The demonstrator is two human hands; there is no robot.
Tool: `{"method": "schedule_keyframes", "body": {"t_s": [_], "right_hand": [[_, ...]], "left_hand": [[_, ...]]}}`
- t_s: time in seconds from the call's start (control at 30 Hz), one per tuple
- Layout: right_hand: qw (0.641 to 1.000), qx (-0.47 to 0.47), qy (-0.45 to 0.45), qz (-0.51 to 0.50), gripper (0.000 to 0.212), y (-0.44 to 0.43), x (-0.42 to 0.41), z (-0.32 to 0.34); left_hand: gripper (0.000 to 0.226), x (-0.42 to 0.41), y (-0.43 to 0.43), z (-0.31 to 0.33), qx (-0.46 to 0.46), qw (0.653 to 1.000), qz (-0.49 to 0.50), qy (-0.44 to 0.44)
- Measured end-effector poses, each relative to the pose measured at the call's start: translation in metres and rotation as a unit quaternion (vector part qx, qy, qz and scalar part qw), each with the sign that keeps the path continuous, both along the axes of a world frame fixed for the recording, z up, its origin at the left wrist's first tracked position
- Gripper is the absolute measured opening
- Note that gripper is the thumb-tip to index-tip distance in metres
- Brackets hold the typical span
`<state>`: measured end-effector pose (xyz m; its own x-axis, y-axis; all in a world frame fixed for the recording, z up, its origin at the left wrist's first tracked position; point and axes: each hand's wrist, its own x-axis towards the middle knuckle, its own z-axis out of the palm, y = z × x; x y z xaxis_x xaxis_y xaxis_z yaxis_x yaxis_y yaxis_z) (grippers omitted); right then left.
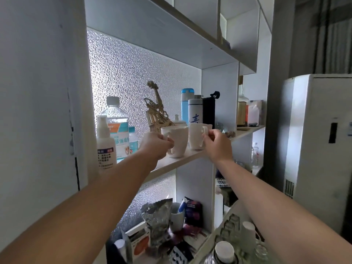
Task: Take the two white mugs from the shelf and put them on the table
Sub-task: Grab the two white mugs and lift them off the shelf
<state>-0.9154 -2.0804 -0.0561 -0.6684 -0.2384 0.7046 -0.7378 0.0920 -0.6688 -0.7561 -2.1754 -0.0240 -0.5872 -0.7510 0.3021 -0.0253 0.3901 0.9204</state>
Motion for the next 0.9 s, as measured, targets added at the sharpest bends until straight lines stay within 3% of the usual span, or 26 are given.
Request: {"method": "schedule_keyframes", "body": {"t_s": [0.13,0.4,0.6,0.67,0.77,0.83,0.9], "right_hand": [[1.0,-0.013,0.013,-0.017,0.028,0.018,0.002,0.001],[0.998,0.003,0.054,-0.04,0.014,0.07,0.007,0.003],[0.993,0.002,0.061,-0.096,0.024,0.12,0.014,0.002],[0.991,0.004,0.078,-0.107,0.021,0.137,0.017,0.001],[0.989,0.007,0.074,-0.129,0.018,0.169,0.02,-0.004],[0.987,0.016,0.063,-0.149,0.017,0.195,0.023,-0.009],[0.986,0.03,0.055,-0.157,0.016,0.223,0.027,-0.017]], "left_hand": [[0.013,0.003,0.004,0.0,0.021,0.999,-0.021,0.011],[0.013,0.002,0.022,-0.001,0.004,0.996,-0.075,0.038],[0.015,-0.01,0.057,-0.001,0.004,0.99,-0.118,0.074],[0.009,-0.016,0.073,-0.005,0.008,0.987,-0.14,0.076],[0.019,-0.029,0.098,-0.013,0.022,0.981,-0.178,0.07],[0.01,-0.037,0.115,-0.019,0.021,0.979,-0.193,0.061],[0.019,-0.044,0.133,-0.027,0.01,0.978,-0.204,0.049]]}}
